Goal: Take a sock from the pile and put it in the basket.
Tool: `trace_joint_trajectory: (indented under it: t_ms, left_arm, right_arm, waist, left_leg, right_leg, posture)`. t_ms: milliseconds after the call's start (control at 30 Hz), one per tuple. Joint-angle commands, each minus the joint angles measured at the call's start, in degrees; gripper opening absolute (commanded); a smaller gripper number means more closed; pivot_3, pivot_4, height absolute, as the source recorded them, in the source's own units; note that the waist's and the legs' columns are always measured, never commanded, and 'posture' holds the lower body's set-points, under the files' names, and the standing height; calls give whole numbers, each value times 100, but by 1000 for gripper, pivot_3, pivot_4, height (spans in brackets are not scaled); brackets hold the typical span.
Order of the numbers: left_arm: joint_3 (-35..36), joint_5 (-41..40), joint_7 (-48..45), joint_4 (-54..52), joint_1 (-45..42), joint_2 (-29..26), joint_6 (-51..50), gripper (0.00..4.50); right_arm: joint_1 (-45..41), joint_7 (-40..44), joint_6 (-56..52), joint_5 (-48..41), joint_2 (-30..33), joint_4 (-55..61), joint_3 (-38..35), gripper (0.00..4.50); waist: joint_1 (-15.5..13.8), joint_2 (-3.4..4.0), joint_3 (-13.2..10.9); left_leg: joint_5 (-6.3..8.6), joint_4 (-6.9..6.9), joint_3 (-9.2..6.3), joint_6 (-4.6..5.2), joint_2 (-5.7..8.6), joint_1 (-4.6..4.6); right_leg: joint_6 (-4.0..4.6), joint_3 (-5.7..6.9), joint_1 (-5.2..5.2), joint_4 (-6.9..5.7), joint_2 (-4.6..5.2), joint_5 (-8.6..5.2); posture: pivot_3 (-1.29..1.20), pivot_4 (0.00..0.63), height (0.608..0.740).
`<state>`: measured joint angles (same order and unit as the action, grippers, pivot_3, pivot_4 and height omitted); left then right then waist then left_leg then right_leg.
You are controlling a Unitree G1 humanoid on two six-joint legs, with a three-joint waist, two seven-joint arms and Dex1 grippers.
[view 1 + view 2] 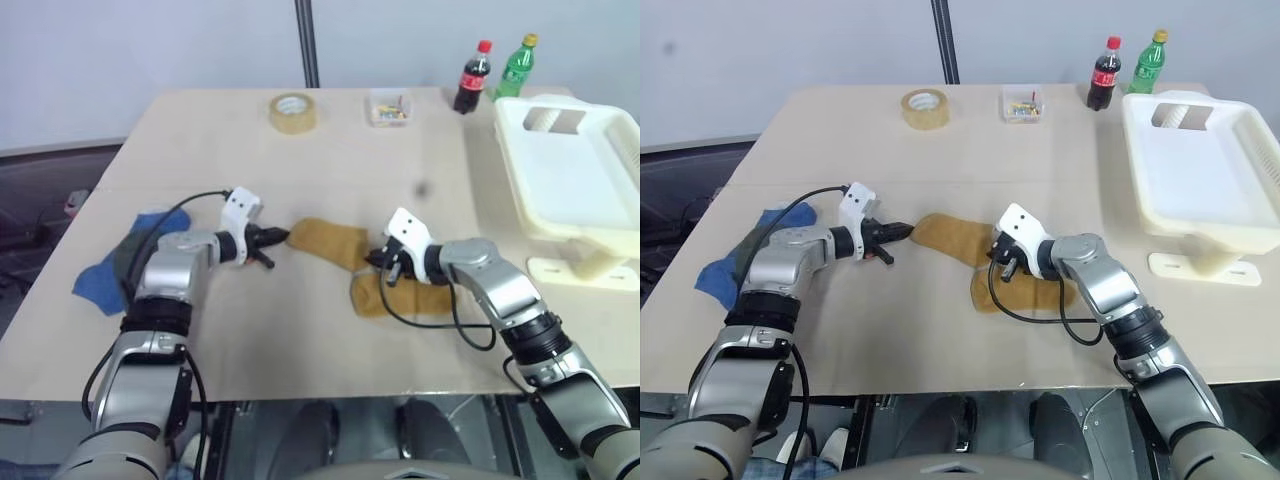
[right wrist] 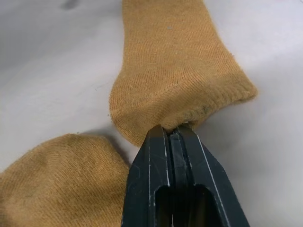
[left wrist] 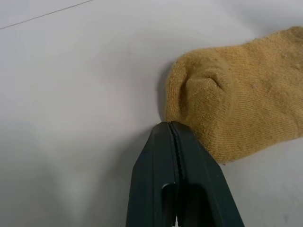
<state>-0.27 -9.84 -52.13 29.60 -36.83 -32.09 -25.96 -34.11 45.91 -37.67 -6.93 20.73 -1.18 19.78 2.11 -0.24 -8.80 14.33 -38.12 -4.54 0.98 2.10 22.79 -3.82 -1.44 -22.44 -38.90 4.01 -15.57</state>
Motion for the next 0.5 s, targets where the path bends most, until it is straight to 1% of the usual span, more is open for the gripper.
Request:
trace_joint_trajectory:
  t_ms: [33, 67, 200, 367, 500]
  left_arm:
    - [81, -72, 157, -35, 297, 202, 130, 51]
    - [209, -214, 161, -179, 355, 240, 54, 51]
    - [674, -961, 46, -1239, 1040, 343, -633, 51]
    - [1497, -1971, 557, -2350, 1639, 714, -1275, 51]
    - [1684, -2431, 835, -3185, 2137, 915, -1602, 51]
  right_arm:
    - [-66, 31, 41, -19, 15, 166, -46, 0]
    - [-63, 43, 9, -36, 36, 221, -62, 0]
    - [-80, 80, -276, -192, 165, 636, -219, 0]
    - [-115, -16, -559, -312, 279, 1056, -393, 0]
    - [-131, -20, -863, -484, 416, 1476, -567, 0]
  waist:
    - [-6, 0, 0]
    - [-13, 0, 0]
    - [2, -2, -4]
    - [7, -6, -9]
    - [-2, -12, -12]
  left_leg:
    - [0, 0, 0, 0, -1, 0]
    - [0, 0, -1, 0, -2, 0]
    - [0, 0, 1, 0, -4, 12]
    - [1, 7, 2, 0, -15, 15]
    - [2, 8, 2, -1, -15, 17]
  right_leg:
    - [0, 0, -1, -1, 1, 0]
    - [0, 0, -1, -1, 0, 0]
    - [0, -4, -4, 2, 2, 0]
    - [1, -5, -14, 4, 2, 0]
    - [1, -6, -15, 6, 3, 1]
  posture:
    - [0, 150, 738]
    - [0, 150, 738]
    - [0, 150, 738]
    - [0, 150, 738]
    - [0, 150, 738]
